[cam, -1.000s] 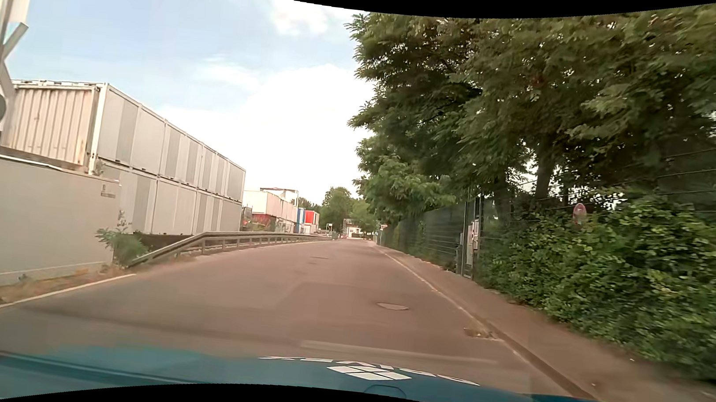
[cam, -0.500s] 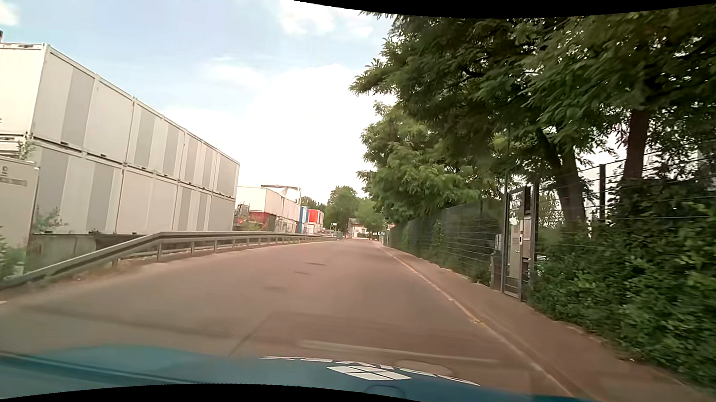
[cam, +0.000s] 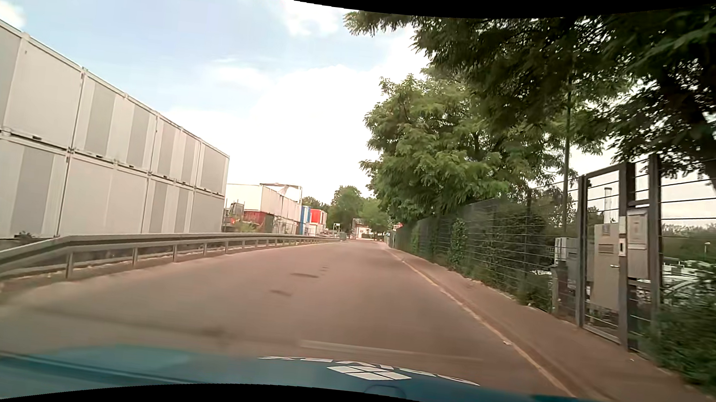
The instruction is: Follow the waypoints while adhering to traffic rules and regulations
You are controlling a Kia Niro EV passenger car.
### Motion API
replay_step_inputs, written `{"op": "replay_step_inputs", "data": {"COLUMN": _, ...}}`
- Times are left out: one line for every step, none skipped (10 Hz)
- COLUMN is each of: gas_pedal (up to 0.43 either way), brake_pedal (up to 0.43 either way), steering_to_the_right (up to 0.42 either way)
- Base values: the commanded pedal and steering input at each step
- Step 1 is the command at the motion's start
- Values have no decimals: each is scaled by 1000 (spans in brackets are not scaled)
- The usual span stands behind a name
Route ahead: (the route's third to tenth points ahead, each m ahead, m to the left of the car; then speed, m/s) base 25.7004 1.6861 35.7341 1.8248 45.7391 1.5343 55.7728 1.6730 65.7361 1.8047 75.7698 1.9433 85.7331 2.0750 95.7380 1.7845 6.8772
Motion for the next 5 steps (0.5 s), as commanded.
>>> {"op": "replay_step_inputs", "data": {"gas_pedal": 177, "brake_pedal": 0, "steering_to_the_right": -15}}
{"op": "replay_step_inputs", "data": {"gas_pedal": 169, "brake_pedal": 0, "steering_to_the_right": -9}}
{"op": "replay_step_inputs", "data": {"gas_pedal": 169, "brake_pedal": 0, "steering_to_the_right": -6}}
{"op": "replay_step_inputs", "data": {"gas_pedal": 169, "brake_pedal": 0, "steering_to_the_right": -4}}
{"op": "replay_step_inputs", "data": {"gas_pedal": 157, "brake_pedal": 0, "steering_to_the_right": -5}}
